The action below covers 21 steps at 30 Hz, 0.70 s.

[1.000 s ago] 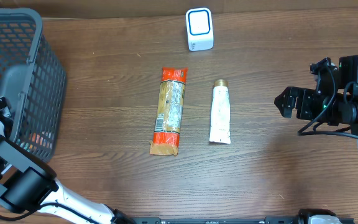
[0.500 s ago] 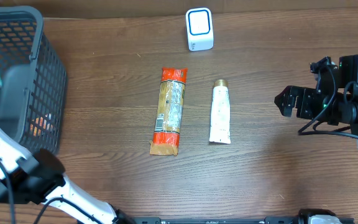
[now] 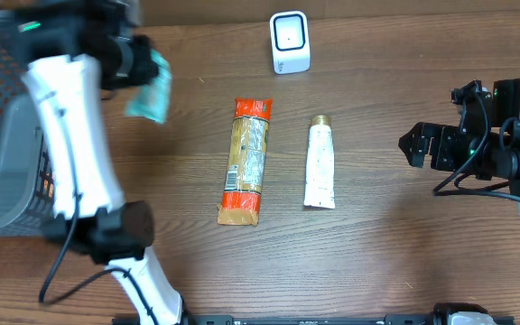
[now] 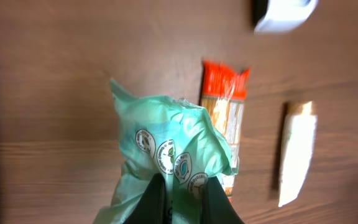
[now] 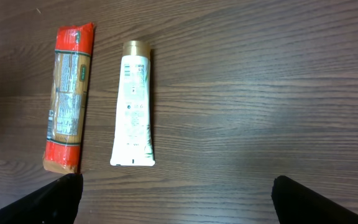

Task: Scan the item barcode
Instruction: 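Reach into the basket and grasp the green pouch with left gripper, then place the green pouch left of the spaghetti pack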

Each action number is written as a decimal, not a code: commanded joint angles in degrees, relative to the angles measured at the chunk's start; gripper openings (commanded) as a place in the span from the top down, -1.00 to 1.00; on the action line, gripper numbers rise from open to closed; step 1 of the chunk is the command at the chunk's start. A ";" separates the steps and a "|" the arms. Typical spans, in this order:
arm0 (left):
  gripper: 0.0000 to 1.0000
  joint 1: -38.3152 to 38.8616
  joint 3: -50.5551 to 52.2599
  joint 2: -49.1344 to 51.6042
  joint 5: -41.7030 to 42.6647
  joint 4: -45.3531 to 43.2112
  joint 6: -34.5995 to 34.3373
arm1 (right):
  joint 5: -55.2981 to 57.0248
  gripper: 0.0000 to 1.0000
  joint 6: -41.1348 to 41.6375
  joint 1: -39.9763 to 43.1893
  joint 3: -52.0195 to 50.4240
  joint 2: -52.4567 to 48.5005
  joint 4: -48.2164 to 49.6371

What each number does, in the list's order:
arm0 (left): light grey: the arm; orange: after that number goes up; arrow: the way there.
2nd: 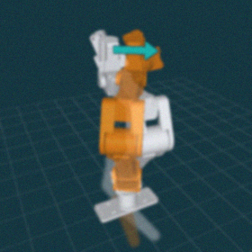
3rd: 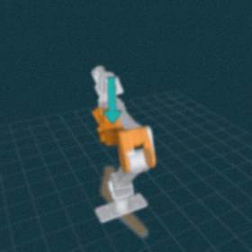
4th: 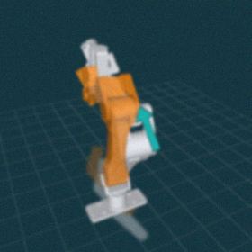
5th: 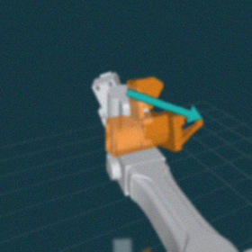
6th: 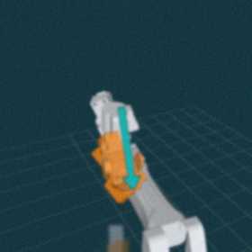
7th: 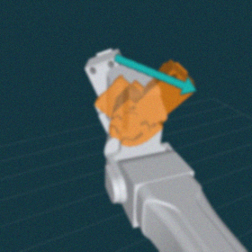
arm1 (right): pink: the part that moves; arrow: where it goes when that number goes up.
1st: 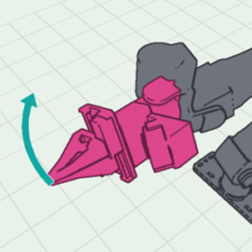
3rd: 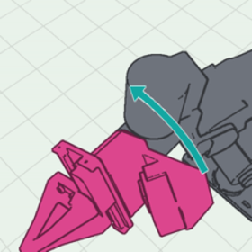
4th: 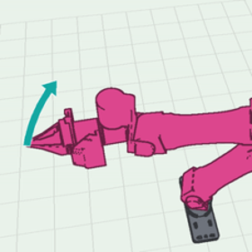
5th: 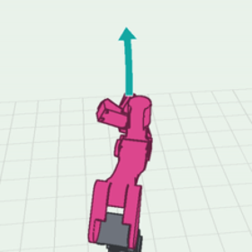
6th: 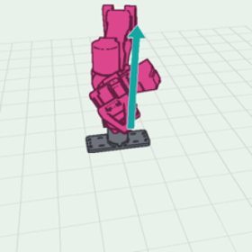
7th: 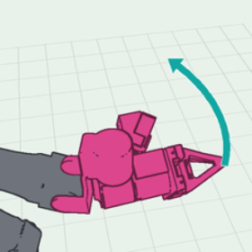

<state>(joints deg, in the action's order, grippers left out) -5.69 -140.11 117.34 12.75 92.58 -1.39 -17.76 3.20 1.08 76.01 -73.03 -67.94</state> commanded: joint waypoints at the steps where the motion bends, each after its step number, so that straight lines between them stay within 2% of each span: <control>1: 0.92 4.55 10.69 1.49 -8.13 -3.34 -5.57 | 0.15 -1.00 -0.07 -0.04 1.22 -0.04 0.44; 7: 0.91 7.10 32.22 1.49 -8.44 -15.23 -11.06 | 0.15 -1.00 -0.04 -0.04 1.22 -0.81 0.59; 11: 0.92 8.02 43.52 1.49 -5.57 -24.79 -11.69 | 0.13 -1.00 -0.04 -0.04 1.22 -1.81 0.59; 12: 0.84 8.26 45.11 1.49 -3.74 -26.75 -11.69 | 0.11 -1.00 -0.04 -0.04 1.22 -2.40 0.59; 14: 0.24 8.26 44.44 1.46 -1.79 -27.15 -11.72 | 0.11 -1.00 -0.04 -0.04 1.20 -3.06 0.55; 15: -0.15 8.17 43.17 1.36 -0.33 -26.73 -11.72 | 0.09 -1.00 -0.04 -0.04 1.22 -3.41 0.57; 16: -0.36 7.93 41.11 1.36 1.70 -25.68 -11.72 | 0.07 -1.00 -0.04 -0.04 1.22 -3.63 0.57; 17: -0.48 7.80 38.84 1.36 3.17 -24.46 -11.67 | 0.07 -1.00 -0.04 -0.04 1.22 -3.80 0.59; 19: -0.94 7.45 31.95 1.36 3.89 -20.44 -11.23 | 0.11 -1.00 -0.04 -0.04 1.22 -3.87 0.61; 21: -1.00 6.80 21.24 1.33 2.47 -14.60 -9.99 | 0.13 -1.00 -0.07 -0.04 1.22 -3.87 0.85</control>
<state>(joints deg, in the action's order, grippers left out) 1.89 -103.88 119.98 12.88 73.58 -12.19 -17.74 3.22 1.08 76.01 -77.10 -67.51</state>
